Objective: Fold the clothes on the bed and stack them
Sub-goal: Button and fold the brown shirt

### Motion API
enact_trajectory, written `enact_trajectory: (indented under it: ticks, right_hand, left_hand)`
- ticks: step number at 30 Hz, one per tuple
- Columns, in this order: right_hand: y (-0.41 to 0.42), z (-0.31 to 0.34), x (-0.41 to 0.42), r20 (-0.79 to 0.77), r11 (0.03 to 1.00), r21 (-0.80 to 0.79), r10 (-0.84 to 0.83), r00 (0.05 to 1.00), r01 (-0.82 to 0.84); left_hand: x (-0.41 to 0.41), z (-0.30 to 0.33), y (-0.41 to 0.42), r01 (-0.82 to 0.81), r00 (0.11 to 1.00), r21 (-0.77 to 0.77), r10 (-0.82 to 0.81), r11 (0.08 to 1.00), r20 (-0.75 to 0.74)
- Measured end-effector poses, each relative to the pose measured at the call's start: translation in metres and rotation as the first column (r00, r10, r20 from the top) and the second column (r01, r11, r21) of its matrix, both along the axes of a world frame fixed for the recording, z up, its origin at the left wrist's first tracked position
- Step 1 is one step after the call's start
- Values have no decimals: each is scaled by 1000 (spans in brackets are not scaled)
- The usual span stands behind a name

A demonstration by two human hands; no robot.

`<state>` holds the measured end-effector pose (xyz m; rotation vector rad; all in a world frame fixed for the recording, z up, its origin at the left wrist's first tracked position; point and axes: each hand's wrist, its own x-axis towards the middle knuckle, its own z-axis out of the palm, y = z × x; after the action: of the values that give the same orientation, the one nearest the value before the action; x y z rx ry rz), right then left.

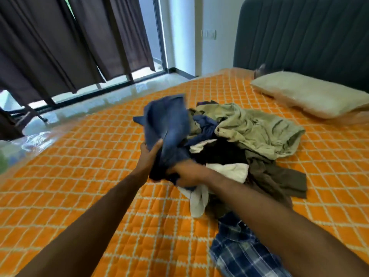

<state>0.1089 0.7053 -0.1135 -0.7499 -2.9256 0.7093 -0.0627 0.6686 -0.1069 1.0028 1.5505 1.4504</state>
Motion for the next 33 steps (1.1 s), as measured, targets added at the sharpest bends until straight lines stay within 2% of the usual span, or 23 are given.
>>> enact_trajectory:
  ticks: [3,5,7,10,12,14,15,16,17,18,19,20,21,22,23,25,26,28,31,32,33]
  right_hand:
    - [-15,-7,-9,136,997,23,75,988,-79]
    - [-13,2,-4,183,997,-59,64,981,-54]
    - [-5,11,8,163,989,-145,-5,987,29]
    - [11,9,38,11,963,-58,-263,965,264]
    - [24,4,66,-24,864,68,-499,866,499]
    - [31,1,93,24,722,96,-690,724,685]
    - [32,-2,105,64,667,101,-744,665,738]
    - [34,-5,115,96,628,124,-778,620,769]
    - [33,-8,125,122,594,159,-804,582,788]
    - [31,-12,132,128,558,209,-830,543,803]
    - [28,-17,138,123,508,259,-861,494,821]
    - [24,-22,143,111,445,286,-895,432,849]
    - [21,-26,147,102,376,285,-926,363,882]
    - [18,-31,152,101,311,251,-950,294,917]
    - [17,-33,154,109,262,205,-964,244,943]
    - [13,-39,160,133,187,110,-976,172,976]
    - [10,-41,162,137,141,64,-982,132,988]
    - [3,-45,169,137,69,-41,-988,74,997]
    - [-2,-53,179,92,44,-333,-993,79,942]
    - [-2,-52,181,71,42,-435,-994,81,899]
    - [-1,-48,180,60,31,-529,-995,74,848]
  left_hand:
    - [-22,-5,-15,-33,981,13,35,999,-189]
    - [-40,-7,-27,-96,974,51,105,994,-201]
    - [-48,-7,-32,-136,967,115,157,984,-200]
    - [-52,0,-23,-300,935,49,304,953,-183]
    - [-59,8,-5,-453,889,17,453,891,-65]
    - [-66,29,12,-577,794,14,557,817,245]
    - [-71,35,21,-595,746,40,532,803,400]
    - [-69,44,26,-562,758,104,461,820,460]
    - [-67,45,30,-468,840,180,372,865,396]
    - [-66,41,34,-324,944,234,295,917,148]
    - [-64,31,36,-160,946,214,212,964,-245]
    - [-63,17,36,-44,789,131,115,990,-603]
    - [-60,3,33,14,564,88,65,996,-824]
    - [-52,-11,26,69,372,61,31,996,-928]
    - [-43,-21,18,141,274,57,16,988,-962]
    - [-19,-38,-2,279,236,32,-37,960,-971]
    - [-5,-45,-9,320,187,-38,-103,946,-977]
    - [24,-53,-17,359,68,-266,-309,895,-949]
    - [63,-53,-26,393,-66,-551,-575,736,-815]
    - [74,-51,-28,417,-75,-582,-611,698,-788]
    - [82,-51,-29,446,-42,-587,-639,675,-768]
